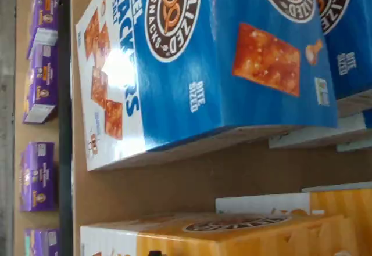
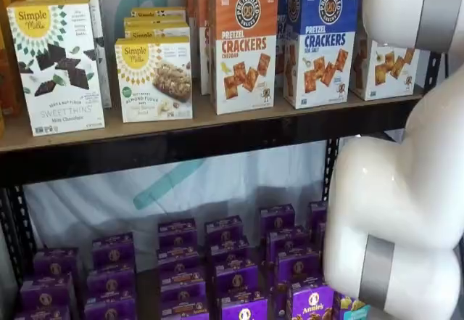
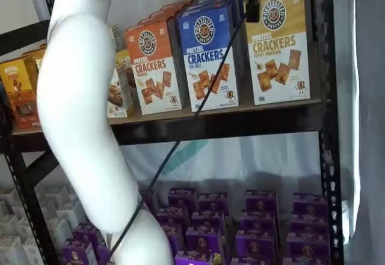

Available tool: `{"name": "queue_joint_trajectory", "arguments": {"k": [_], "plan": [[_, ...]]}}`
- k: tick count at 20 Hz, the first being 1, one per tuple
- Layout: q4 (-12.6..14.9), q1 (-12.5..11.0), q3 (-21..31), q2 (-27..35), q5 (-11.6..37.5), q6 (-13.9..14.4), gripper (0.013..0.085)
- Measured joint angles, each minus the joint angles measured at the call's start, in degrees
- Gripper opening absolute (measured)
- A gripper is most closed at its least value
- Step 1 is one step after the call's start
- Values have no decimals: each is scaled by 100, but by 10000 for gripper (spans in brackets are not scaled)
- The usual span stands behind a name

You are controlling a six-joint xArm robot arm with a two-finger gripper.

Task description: Retrieve the yellow and white box located on the top shelf, the sixth one from the left

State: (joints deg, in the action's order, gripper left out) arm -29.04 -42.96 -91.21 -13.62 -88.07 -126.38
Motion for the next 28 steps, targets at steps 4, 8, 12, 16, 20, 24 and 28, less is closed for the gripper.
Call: {"name": "queue_joint_trajectory", "arguments": {"k": [4,8,12,16,20,24,28], "plan": [[254,107,-53,59,-12,18,850],[396,140,-201,171,-154,50,850],[651,190,-485,336,-403,87,850],[963,274,-670,440,-512,92,850],[1284,399,-774,502,-564,120,850],[1548,513,-900,584,-702,179,850],[1709,589,-967,631,-804,223,850]]}}
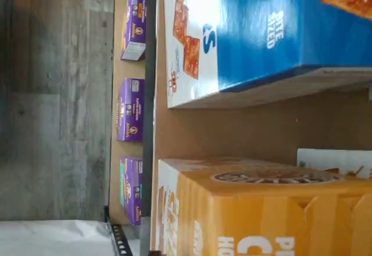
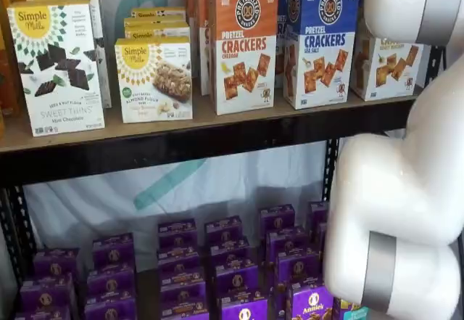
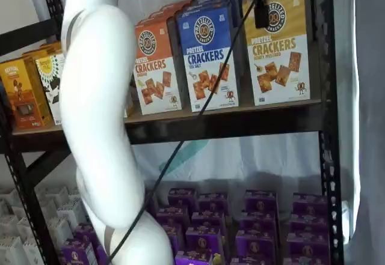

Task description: Retrieve the yellow and white box located on the top shelf, the sixth one from the left

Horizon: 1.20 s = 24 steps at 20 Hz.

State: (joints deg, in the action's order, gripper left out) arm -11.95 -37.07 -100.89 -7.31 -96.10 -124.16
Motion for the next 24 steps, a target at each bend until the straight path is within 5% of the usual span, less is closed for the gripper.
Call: {"name": "queue_joint_trajectory", "arguments": {"k": [4,8,14,16,24], "plan": [[-4,-3,-57,39,-77,12,850],[-76,-39,-112,67,-123,12,730],[-141,-79,-230,121,-213,9,730],[-170,-96,-256,132,-237,7,650],[-253,-152,-388,156,-396,13,650]]}}
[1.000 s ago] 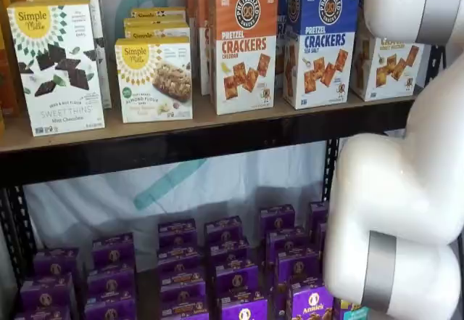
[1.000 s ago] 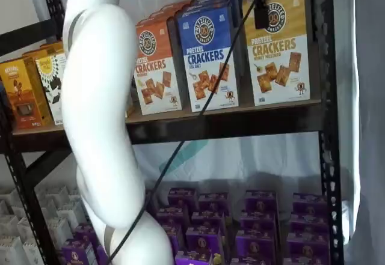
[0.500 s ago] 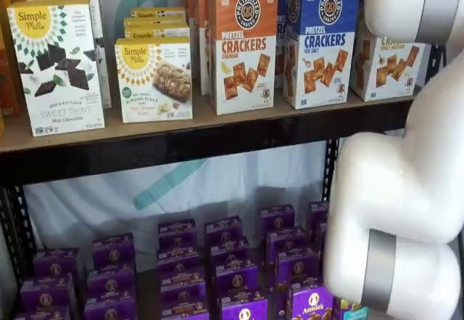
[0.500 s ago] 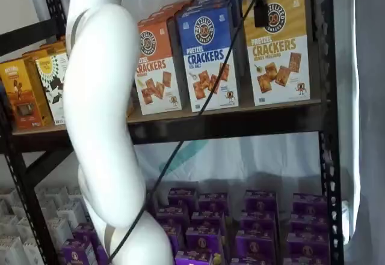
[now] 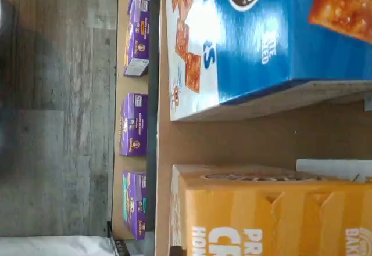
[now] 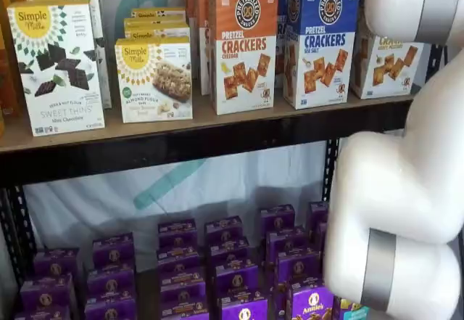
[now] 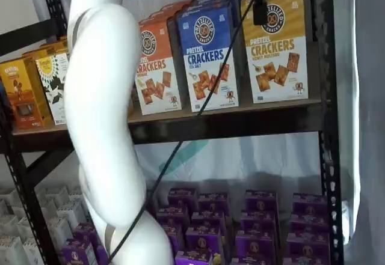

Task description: Retrieve the yellow and white box located on the top shelf, the sixth one from the left

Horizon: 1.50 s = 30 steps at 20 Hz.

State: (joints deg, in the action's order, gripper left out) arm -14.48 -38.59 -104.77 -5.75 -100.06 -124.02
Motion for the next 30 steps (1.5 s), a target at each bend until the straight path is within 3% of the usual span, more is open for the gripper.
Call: {"name": "queue_joint_trajectory", "arguments": {"k": [11,20,24,30], "plan": [[42,-147,410,-518,-65,-150,650],[114,-391,1038,-1276,-538,-348,650],[212,-325,1428,-1663,-683,-306,650],[349,-4,2028,-2225,-845,-30,650]]}}
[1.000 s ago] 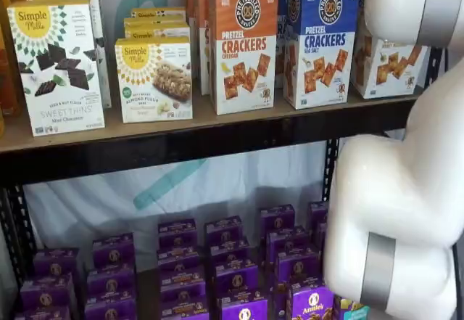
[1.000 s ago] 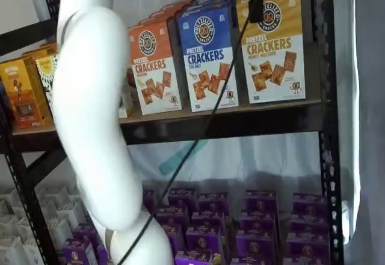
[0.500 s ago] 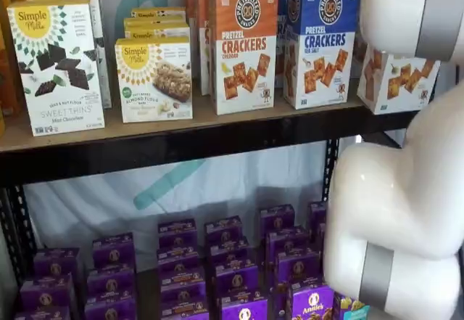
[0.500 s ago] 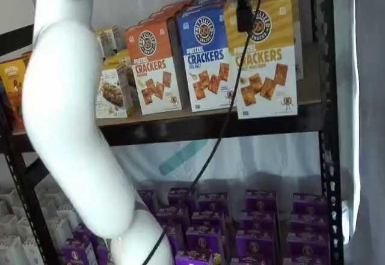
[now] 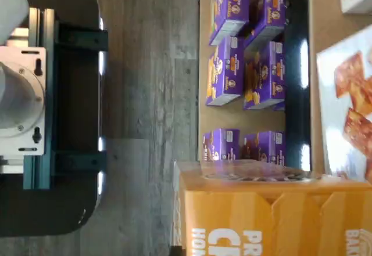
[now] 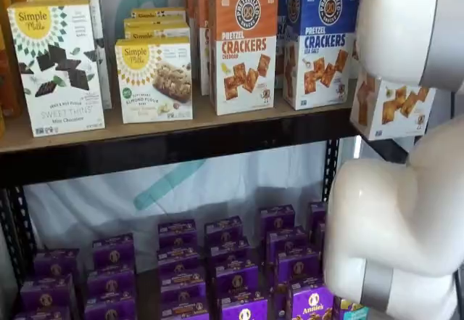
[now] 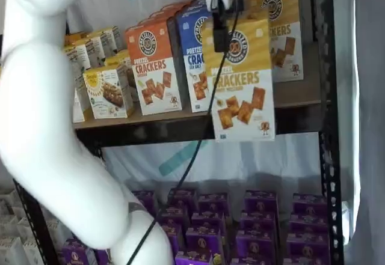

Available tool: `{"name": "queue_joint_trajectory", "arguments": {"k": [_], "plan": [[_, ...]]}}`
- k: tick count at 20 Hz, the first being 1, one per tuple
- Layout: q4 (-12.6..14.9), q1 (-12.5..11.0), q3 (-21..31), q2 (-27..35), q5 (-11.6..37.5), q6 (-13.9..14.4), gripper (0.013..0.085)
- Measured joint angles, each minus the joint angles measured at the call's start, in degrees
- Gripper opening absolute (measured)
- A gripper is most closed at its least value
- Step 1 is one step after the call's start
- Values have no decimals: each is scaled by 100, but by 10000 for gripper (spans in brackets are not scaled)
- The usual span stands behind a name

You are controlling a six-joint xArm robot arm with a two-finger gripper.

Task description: Retrieve the yellow and white box located on the top shelf, the sixth one from the left

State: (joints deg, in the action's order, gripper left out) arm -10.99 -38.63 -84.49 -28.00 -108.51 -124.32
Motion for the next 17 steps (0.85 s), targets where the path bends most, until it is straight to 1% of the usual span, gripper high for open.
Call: {"name": "queue_joint_trajectory", "arguments": {"k": [4,10,14,17], "plan": [[63,277,358,-336,3,252,650],[210,770,801,-738,-24,685,650],[270,990,987,-886,-28,880,650],[283,1097,1095,-964,-16,984,650]]}}
